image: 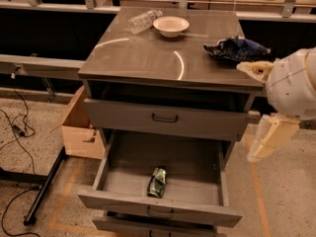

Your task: Pick green can from middle drawer and place on counter

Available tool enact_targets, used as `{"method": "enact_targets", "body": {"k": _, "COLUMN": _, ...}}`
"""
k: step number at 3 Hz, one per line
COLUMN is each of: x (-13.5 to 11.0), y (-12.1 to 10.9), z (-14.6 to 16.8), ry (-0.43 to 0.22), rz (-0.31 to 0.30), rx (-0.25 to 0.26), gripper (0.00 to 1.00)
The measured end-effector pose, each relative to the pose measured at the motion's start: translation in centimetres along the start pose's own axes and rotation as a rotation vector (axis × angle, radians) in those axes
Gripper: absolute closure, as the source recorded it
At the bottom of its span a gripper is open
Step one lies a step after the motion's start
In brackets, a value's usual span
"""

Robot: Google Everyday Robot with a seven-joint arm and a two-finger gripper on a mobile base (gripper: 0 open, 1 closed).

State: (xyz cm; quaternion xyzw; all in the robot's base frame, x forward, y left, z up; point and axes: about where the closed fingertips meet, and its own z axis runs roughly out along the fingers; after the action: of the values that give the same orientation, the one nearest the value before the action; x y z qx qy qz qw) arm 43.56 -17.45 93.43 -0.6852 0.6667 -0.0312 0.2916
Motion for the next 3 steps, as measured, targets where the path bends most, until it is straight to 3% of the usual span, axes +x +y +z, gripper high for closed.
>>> {"method": "enact_targets", "body": {"k": 2, "x": -0.1, "y": 6.8, "z": 9.1, "ry": -0.094, "rz": -0.208, "rx": -0.01, "gripper": 0.0}}
{"method": "enact_targets", "body": {"k": 3, "x": 0.0, "y": 7.5, "z": 9.8, "ry": -0.091, "rz": -0.289, "rx": -0.012, "gripper": 0.0}}
